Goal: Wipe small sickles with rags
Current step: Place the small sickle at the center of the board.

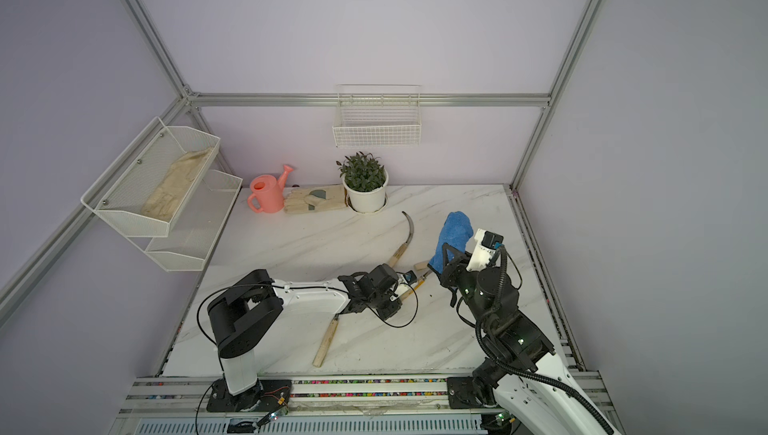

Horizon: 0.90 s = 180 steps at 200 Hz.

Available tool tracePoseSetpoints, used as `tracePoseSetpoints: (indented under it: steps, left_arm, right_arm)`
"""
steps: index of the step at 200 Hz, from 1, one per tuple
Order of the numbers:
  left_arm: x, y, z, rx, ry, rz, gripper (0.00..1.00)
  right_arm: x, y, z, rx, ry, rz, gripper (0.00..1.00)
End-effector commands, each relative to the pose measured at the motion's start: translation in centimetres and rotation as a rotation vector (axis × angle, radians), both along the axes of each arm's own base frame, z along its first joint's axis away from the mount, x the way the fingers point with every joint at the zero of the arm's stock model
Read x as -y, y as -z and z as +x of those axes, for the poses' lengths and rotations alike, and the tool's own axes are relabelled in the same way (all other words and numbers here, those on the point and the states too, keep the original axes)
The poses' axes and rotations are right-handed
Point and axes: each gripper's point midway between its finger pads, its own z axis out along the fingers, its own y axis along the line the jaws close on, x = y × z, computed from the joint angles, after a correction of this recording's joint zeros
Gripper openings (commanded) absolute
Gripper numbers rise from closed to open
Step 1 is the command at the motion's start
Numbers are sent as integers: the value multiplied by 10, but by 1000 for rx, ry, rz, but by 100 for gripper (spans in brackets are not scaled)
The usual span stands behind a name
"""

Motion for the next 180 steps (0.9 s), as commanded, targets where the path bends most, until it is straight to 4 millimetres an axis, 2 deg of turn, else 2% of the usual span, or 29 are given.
tracePoseSetpoints:
  steps: [1, 43, 71, 129, 157, 180]
  left_arm:
    - [5, -4, 5, 24, 12, 31, 0]
    - [13, -3, -3, 37, 42, 53, 0]
    - [17, -4, -7, 50, 49, 56, 0]
    - [25, -23, -13, 68, 64, -44, 0]
    - [28, -34, -16, 78, 78, -100, 0]
    - [29, -32, -13, 81, 64, -96, 0]
  right_arm:
    - [26, 27, 3, -61, 158, -32, 0]
    - [35, 90, 12, -198, 258, -90, 0]
    - [42, 120, 15, -270, 312, -114, 0]
    - [39, 153, 27, -346, 291, -76, 0]
    - [37, 177, 38, -405, 267, -37, 0]
    - [43, 195, 49, -466, 266, -6, 0]
